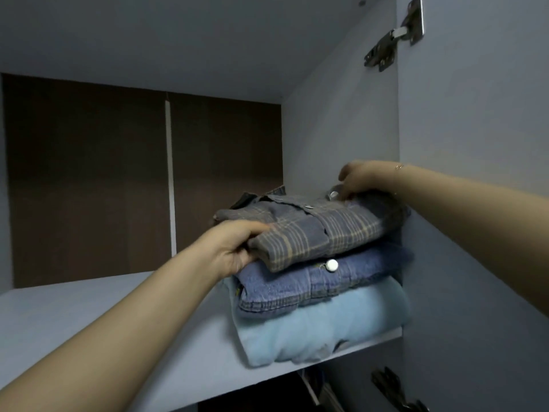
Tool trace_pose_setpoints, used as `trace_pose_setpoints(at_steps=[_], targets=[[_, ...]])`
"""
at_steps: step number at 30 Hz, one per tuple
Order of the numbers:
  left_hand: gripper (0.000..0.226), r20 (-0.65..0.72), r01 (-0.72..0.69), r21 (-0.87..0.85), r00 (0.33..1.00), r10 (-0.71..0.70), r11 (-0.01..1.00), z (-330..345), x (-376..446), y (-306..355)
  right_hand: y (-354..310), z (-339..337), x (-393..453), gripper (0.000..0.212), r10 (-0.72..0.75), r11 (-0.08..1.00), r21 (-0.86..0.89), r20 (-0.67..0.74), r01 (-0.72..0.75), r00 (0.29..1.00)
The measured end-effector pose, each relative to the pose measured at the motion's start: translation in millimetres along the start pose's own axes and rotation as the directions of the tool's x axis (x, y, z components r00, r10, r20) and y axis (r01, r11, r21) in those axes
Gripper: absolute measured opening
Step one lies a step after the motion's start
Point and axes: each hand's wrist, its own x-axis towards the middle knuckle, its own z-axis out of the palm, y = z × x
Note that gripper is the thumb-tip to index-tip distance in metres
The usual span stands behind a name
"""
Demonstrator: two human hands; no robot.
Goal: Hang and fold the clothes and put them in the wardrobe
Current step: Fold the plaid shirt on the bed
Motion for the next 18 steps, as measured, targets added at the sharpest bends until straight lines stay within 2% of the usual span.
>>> trace_pose_setpoints(at_steps=[2,5,8,10,12,14,16,18], targets=[[0.028,-0.073,-0.107,-0.008,0.992,0.106,0.994,0.2,-3.1,-8.1,-0.1,23.5,-4.7,0.041,-0.056,0.994,-0.084,0.08,0.063,0.995],[0.043,-0.112,-0.144,-0.053,0.984,0.138,0.988,-0.8,-11.6,-10.7,6.4,42.6,-8.4,0.039,-0.081,0.996,-0.032,0.117,0.086,0.99],[0.038,-0.156,-0.162,-0.096,0.977,0.146,0.982,3.2,-22.7,-12.9,13.7,33.7,-13.4,0.048,-0.064,0.998,0.004,0.1,0.064,0.993],[0.029,-0.163,-0.189,-0.108,0.972,0.17,0.976,1.1,-35.4,-17.9,11.5,25.8,-20.9,0.054,-0.137,0.989,0.073,0.102,0.13,0.985],[0.028,-0.099,-0.223,-0.02,0.971,0.22,0.975,-5.5,-50.4,-22.7,1.8,19.1,-32.0,0.057,-0.306,0.924,0.258,0.052,0.283,0.951],[0.035,-0.052,-0.23,0.151,0.969,0.24,0.961,-8.9,-64.2,-25.5,-14.4,13.6,-44.2,0.054,-0.458,0.832,0.358,0.017,0.423,0.889],[0.031,-0.061,-0.225,0.266,0.966,0.249,0.937,-7.3,-70.4,-27.2,-33.9,12.4,-51.4,0.052,-0.545,0.792,0.378,0.083,0.479,0.834],[0.019,-0.056,-0.239,0.302,0.962,0.267,0.923,-2.9,-74.7,-25.0,-50.0,14.5,-52.7,0.055,-0.561,0.802,0.358,0.177,0.478,0.809]])
